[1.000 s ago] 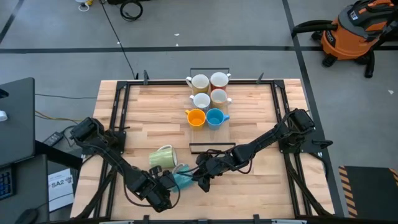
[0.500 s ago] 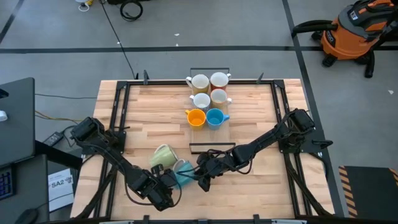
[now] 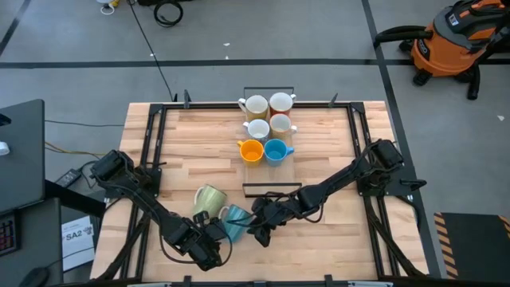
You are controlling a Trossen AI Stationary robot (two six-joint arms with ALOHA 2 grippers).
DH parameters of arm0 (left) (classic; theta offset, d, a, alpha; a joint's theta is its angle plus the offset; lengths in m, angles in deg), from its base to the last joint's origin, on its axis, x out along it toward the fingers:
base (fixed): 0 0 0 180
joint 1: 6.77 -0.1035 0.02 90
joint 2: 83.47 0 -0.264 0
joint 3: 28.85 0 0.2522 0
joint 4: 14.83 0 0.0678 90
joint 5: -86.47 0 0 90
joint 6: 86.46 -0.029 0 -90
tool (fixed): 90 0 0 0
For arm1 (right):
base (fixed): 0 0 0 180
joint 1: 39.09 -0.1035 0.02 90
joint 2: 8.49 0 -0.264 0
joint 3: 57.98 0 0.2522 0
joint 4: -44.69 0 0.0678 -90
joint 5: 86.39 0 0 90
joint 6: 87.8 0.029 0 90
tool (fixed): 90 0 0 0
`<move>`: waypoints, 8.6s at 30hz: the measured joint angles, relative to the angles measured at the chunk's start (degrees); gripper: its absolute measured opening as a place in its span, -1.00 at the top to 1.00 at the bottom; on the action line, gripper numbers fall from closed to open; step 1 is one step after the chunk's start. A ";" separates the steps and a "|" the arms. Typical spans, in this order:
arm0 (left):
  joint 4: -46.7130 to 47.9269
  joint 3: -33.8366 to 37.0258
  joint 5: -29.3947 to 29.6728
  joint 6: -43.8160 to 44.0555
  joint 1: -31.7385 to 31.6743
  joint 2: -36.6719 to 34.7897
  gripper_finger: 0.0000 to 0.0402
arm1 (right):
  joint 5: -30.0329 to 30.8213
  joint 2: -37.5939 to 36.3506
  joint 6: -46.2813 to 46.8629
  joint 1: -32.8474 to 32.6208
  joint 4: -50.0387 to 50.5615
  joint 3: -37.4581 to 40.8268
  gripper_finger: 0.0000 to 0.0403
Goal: Place coffee mugs
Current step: Put the light blue mug on the shelf
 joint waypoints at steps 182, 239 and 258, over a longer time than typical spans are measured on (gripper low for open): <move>3.95 0.00 0.68 -3.79 -13.38 -16.63 0.35 | -9.60 -18.09 -101.62 22.42 62.37 -26.69 0.83; 4.00 -0.04 0.66 -3.62 -13.60 -16.63 0.35 | 1.70 -2.47 -109.12 18.04 69.24 -27.19 0.71; 4.02 -0.04 0.64 -3.62 -13.60 -16.63 0.35 | 1.48 -2.45 -108.91 18.03 68.44 -27.19 0.65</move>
